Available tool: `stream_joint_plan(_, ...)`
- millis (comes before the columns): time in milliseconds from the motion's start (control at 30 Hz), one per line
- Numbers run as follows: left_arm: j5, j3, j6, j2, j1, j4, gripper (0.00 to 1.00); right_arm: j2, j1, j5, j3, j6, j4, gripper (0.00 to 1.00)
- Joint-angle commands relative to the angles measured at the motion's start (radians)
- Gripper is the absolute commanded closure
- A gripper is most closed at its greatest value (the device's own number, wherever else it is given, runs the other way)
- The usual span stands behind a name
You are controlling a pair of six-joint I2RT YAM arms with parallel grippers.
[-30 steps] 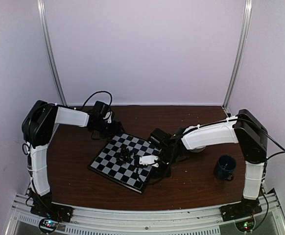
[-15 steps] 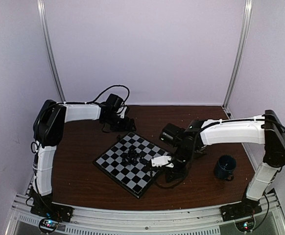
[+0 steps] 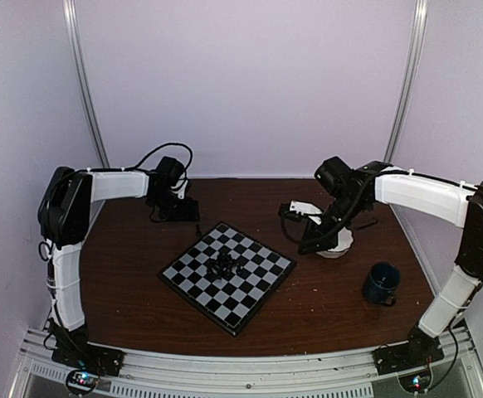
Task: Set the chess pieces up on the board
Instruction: Pick up the king from the center of the board.
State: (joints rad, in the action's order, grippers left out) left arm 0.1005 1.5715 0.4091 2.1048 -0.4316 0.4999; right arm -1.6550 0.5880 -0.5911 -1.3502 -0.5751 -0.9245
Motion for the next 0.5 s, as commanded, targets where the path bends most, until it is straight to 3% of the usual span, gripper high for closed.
stream_joint_plan(0, 0.034, -0.024, -0.012, -0.057, 0.008, -0.010, 0.30, 0.026, -0.006, -0.042, 0.019, 0.037, 0.038, 0.82)
stream_joint_plan(267, 0.057, -0.054, -0.015, -0.066, -0.012, -0.007, 0.47, 0.050, -0.033, -0.034, 0.079, 0.058, 0.080, 0.82)
stream_joint_plan(467, 0.051, -0.030, -0.010, -0.054, -0.024, 0.008, 0.51, 0.068, -0.043, -0.029, 0.103, 0.063, 0.095, 0.82)
